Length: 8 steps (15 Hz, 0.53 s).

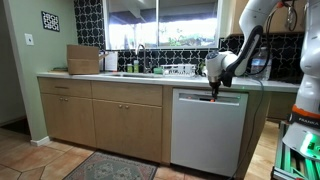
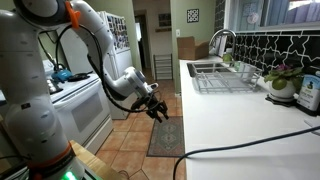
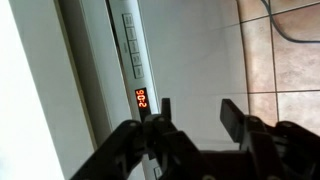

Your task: Push the third gray button from the right on the dishwashing machine

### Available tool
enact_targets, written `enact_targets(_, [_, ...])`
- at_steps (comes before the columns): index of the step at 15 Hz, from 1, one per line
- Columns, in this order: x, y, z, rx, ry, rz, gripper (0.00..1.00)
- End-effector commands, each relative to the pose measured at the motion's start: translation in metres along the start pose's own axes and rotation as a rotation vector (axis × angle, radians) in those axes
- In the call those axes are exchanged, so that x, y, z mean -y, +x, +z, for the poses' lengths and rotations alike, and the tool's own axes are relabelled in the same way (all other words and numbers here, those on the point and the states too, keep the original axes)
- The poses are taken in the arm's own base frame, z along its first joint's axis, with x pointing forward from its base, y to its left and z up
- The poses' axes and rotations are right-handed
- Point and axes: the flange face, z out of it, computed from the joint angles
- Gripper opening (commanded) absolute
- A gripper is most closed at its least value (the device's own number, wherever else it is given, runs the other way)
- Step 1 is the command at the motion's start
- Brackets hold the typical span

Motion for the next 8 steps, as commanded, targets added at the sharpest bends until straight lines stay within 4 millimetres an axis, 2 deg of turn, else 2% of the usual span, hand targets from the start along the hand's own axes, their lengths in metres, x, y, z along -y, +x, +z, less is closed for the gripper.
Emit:
enact_targets(1, [-0.013, -0.024, -0.032, -0.089, 0.143, -0.003, 0.85])
enact_targets(3, [-0.018, -0.036, -0.044, -0.135, 0.208, 0.012, 0.99])
enact_targets(8, [-0.012, -0.075, -0.056, -0.236, 0.342, -0.025, 1.00])
